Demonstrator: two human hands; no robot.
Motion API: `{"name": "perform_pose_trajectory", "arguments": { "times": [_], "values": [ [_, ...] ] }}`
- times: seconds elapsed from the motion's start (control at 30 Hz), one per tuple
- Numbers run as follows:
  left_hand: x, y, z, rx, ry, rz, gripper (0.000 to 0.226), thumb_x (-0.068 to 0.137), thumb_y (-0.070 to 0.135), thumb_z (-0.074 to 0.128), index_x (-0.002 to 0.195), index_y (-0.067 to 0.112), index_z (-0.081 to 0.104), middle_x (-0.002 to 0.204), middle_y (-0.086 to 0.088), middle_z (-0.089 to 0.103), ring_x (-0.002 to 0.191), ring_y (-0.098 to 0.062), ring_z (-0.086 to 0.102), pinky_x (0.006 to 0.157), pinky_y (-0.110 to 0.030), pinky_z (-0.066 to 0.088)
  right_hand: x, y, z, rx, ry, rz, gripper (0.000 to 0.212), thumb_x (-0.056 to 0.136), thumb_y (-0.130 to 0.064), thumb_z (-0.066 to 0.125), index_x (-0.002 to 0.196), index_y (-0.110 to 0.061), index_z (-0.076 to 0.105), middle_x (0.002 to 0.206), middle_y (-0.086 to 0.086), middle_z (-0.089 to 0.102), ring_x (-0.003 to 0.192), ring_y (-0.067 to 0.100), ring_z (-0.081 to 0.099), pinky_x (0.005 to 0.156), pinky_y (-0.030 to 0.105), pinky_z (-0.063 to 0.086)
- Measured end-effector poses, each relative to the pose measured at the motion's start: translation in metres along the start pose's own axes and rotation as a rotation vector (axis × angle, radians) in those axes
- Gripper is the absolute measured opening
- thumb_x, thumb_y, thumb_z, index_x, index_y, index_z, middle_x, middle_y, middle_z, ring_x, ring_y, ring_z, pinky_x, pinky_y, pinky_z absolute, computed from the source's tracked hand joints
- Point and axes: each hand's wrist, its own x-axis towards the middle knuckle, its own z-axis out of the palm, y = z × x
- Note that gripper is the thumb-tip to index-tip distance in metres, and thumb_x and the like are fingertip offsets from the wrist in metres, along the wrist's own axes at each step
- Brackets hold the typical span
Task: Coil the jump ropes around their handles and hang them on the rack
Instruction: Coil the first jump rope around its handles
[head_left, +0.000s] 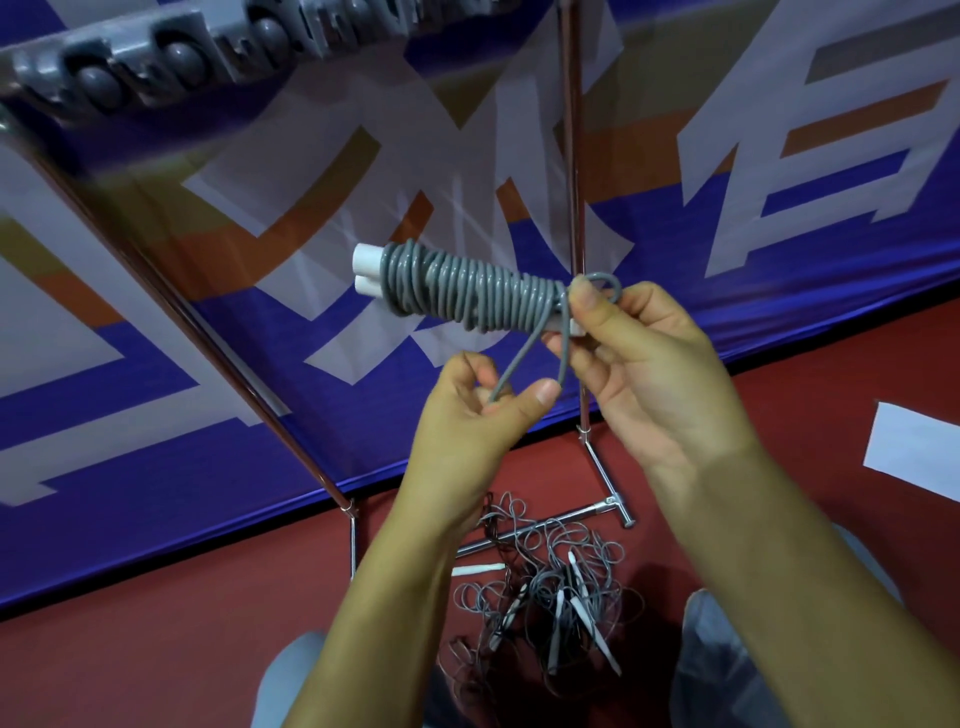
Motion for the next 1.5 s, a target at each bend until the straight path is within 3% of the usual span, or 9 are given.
{"name": "perform_pose_trajectory", "arguments": {
  "times": [0.17, 0.53, 0.7, 0.87, 0.93, 1.0, 1.3, 1.37, 1.5],
  "values": [
    [-0.005, -0.001, -0.005, 0.031, -0.097, 0.028, 0.022, 0.072, 0.017, 0.073, 0.064, 0.022, 0.053, 0.058, 0.010, 0.046, 0.057, -0.001, 0.042, 0.059, -0.012, 0.039, -0.004, -0.004, -0.002, 0.058, -0.018, 0.139, 0.016, 0.065, -0.016, 0.067, 0.068, -0.011, 0.052, 0.065, 0.001, 0.067, 0.064, 0.009, 0.068, 0.057, 0.018, 0.053],
    [0.009, -0.001, -0.026, 0.380, -0.010, 0.172, 0.022, 0.062, 0.025, 0.080, 0.079, 0.024, 0.066, 0.075, 0.010, 0.066, 0.074, -0.009, 0.059, 0.072, -0.026, 0.049, -0.008, -0.004, -0.005, -0.046, -0.137, 0.243, 0.018, 0.067, -0.014, 0.067, 0.074, -0.011, 0.051, 0.069, 0.002, 0.066, 0.066, 0.010, 0.067, 0.065, 0.022, 0.057],
    [0.009, 0.008, -0.031, 0.887, 0.006, 0.440, 0.026, 0.065, 0.009, 0.085, 0.072, 0.017, 0.062, 0.063, 0.007, 0.052, 0.060, -0.012, 0.049, 0.064, -0.015, 0.047, -0.014, -0.007, -0.005, -0.180, -0.188, 0.187, 0.019, 0.063, -0.017, 0.069, 0.070, -0.012, 0.051, 0.066, 0.001, 0.065, 0.062, 0.009, 0.065, 0.063, 0.021, 0.054],
    [0.011, 0.003, -0.041, 0.550, 0.001, 0.466, 0.021, 0.077, 0.016, 0.062, 0.070, 0.019, 0.043, 0.066, -0.012, 0.049, 0.060, -0.017, 0.048, 0.060, -0.013, 0.042, -0.014, -0.008, -0.010, -0.310, -0.321, 0.200, 0.029, 0.060, -0.024, 0.083, 0.070, -0.016, 0.056, 0.064, -0.002, 0.064, 0.060, 0.008, 0.061, 0.068, 0.021, 0.049],
    [0.005, 0.004, -0.037, 0.355, -0.101, 0.433, 0.024, 0.071, 0.020, 0.070, 0.067, 0.013, 0.047, 0.071, -0.009, 0.054, 0.061, -0.023, 0.054, 0.059, -0.031, 0.048, -0.013, -0.008, -0.012, -0.310, -0.417, 0.245, 0.034, 0.053, -0.031, 0.090, 0.066, -0.020, 0.060, 0.065, -0.001, 0.064, 0.060, 0.009, 0.060, 0.064, 0.020, 0.050],
    [0.001, 0.006, -0.033, 0.281, -0.164, 0.364, 0.035, 0.064, 0.018, 0.080, 0.064, 0.010, 0.046, 0.071, 0.001, 0.056, 0.063, -0.009, 0.059, 0.059, -0.025, 0.049, -0.012, -0.009, -0.015, -0.319, -0.505, 0.288, 0.036, 0.046, -0.038, 0.090, 0.065, -0.023, 0.064, 0.066, 0.000, 0.065, 0.062, 0.009, 0.062, 0.062, 0.019, 0.051],
    [-0.004, 0.020, -0.022, 0.280, -0.226, 0.206, 0.026, 0.071, -0.007, 0.074, 0.078, 0.010, 0.056, 0.070, -0.009, 0.059, 0.062, -0.005, 0.060, 0.060, -0.018, 0.051, -0.024, -0.018, -0.013, -0.375, -0.532, 0.256, 0.028, 0.061, 0.000, 0.082, 0.068, -0.013, 0.059, 0.063, 0.000, 0.068, 0.058, 0.008, 0.063, 0.058, 0.017, 0.050],
    [-0.001, 0.021, -0.027, 0.361, -0.255, 0.239, 0.025, 0.071, 0.005, 0.077, 0.085, 0.022, 0.067, 0.079, -0.020, 0.059, 0.069, -0.013, 0.061, 0.067, -0.022, 0.052, -0.027, -0.017, -0.012, -0.384, -0.542, 0.190, 0.028, 0.062, 0.003, 0.080, 0.064, -0.019, 0.063, 0.067, 0.001, 0.070, 0.063, 0.008, 0.066, 0.061, 0.017, 0.051],
    [-0.001, 0.016, -0.026, 0.561, -0.164, 0.259, 0.008, 0.067, 0.037, 0.071, 0.074, 0.033, 0.072, 0.073, 0.005, 0.057, 0.069, -0.006, 0.054, 0.067, -0.020, 0.045, -0.029, -0.009, -0.016, -0.391, -0.434, 0.111, 0.020, 0.064, -0.002, 0.069, 0.061, -0.020, 0.062, 0.062, -0.002, 0.068, 0.060, 0.006, 0.065, 0.059, 0.015, 0.050]
  ]
}}
